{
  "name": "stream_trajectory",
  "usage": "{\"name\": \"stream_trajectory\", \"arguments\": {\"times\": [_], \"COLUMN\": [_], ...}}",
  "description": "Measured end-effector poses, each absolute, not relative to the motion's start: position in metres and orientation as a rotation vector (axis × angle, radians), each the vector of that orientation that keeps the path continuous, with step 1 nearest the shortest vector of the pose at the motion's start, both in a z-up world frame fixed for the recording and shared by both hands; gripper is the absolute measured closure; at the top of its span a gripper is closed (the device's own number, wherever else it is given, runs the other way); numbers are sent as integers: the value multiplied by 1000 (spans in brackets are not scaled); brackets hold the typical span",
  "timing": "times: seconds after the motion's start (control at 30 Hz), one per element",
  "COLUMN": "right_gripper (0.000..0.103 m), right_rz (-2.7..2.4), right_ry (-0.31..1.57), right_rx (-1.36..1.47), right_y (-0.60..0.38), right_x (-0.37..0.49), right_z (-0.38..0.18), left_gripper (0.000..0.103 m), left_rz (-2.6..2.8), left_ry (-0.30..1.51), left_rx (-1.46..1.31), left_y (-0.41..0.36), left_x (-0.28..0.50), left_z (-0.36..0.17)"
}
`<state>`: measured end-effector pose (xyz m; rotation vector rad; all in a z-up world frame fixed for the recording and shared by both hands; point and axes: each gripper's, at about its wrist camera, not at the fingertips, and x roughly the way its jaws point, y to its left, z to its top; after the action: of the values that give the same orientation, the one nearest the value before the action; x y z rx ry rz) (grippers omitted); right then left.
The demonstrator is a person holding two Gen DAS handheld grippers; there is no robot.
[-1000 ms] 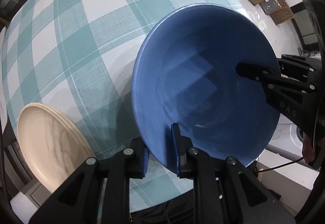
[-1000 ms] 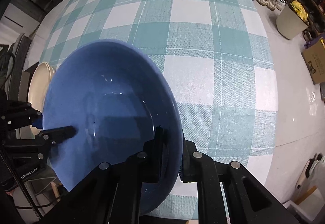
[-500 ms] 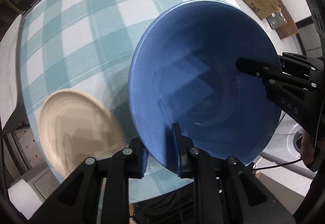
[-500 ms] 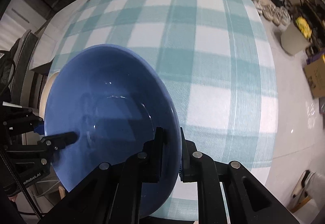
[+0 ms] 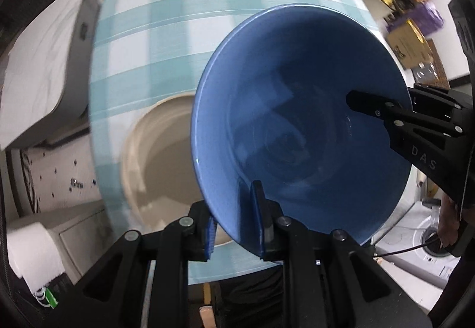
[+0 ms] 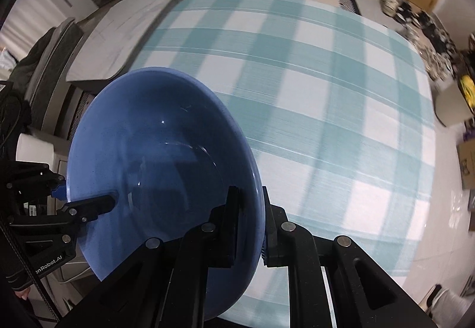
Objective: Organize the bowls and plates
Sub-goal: 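Lift the nested blue bowls with both tools and carry them over the beige plates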
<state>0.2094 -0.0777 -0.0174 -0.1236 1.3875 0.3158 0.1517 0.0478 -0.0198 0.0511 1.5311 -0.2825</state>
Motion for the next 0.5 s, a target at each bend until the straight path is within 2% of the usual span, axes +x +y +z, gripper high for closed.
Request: {"name": "stream_trajectory", "arguments": {"times": [0.27,0.5], "right_gripper": [92,92], "right_rz": [386,417], "right_ry": [1395,1425], "right_rx": [-170,-184], "right_y": [-7,24], "right_x": [212,206], "right_z": [-29,-56], "left_gripper": [85,85], "left_rz": [-173,-135], "left_ry": [1530,1540], "left_rx": [-28,-66], "left_y": [113,138], "left_x": [145,133], "left_z": [-29,-54]}}
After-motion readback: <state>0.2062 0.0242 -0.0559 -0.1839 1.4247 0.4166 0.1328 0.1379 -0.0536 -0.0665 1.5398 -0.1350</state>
